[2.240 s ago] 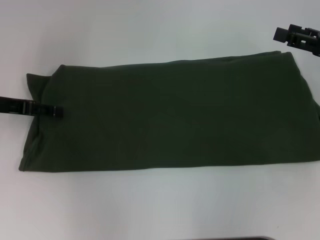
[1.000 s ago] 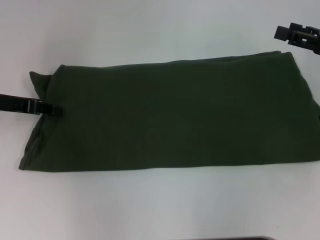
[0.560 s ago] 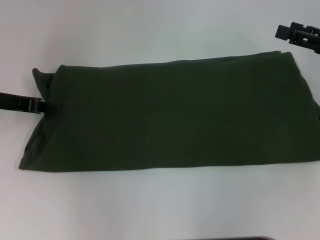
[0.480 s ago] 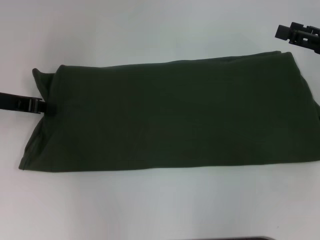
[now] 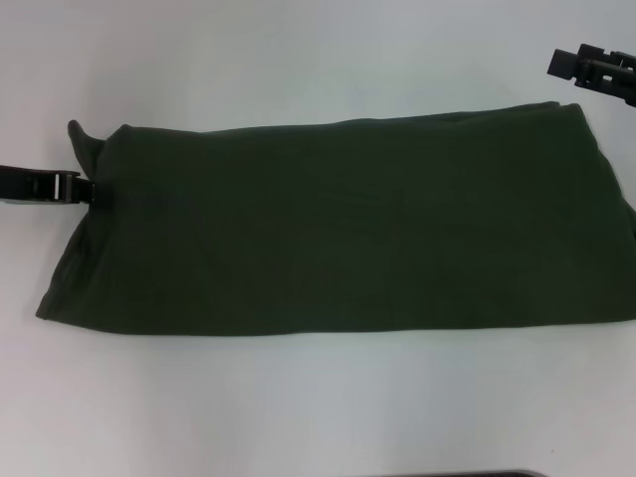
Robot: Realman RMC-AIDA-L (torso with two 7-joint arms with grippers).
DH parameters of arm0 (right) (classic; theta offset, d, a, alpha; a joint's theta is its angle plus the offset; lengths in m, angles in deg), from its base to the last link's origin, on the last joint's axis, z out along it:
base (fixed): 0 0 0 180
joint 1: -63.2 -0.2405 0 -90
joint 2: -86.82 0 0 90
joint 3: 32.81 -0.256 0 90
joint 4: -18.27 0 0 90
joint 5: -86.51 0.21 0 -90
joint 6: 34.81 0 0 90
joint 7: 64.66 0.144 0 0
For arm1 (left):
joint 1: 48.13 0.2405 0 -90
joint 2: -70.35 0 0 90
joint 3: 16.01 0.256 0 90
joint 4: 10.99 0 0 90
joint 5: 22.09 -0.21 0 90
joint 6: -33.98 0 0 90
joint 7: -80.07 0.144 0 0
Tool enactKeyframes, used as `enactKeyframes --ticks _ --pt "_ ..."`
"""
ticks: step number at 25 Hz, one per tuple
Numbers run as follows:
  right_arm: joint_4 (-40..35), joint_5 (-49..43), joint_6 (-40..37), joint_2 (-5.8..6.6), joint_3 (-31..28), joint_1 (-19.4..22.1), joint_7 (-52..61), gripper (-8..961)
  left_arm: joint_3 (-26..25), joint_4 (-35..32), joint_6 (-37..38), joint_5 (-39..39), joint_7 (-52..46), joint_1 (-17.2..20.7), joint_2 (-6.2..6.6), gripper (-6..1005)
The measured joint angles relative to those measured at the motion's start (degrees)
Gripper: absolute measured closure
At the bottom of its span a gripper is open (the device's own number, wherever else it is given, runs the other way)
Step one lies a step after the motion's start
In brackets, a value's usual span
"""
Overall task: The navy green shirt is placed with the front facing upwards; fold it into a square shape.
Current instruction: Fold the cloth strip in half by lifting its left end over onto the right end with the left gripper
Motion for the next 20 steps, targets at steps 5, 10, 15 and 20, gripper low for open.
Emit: enactKeyframes --ticks 5,10,15,20 --pt "0.0 -0.1 -0.2 0.13 0.0 0.0 0.0 29 -0.7 -1.5 2.1 1.6 -0.6 0.4 0.06 986" --pt "0.0 -0.3 -0.3 0.28 0.3 0.1 0.0 30 -0.8 -4.9 3.7 2.4 -1.6 1.4 -0.03 986" --pt "0.0 -0.3 -0.3 0.55 0.5 0.1 0.3 30 -0.8 -5.7 4.1 2.2 -1.8 1.6 0.24 986" --pt "0.0 -0.3 -0.4 0.59 0.5 0.1 0.5 30 -0.8 -5.7 4.1 1.7 -1.8 1.7 0.78 986"
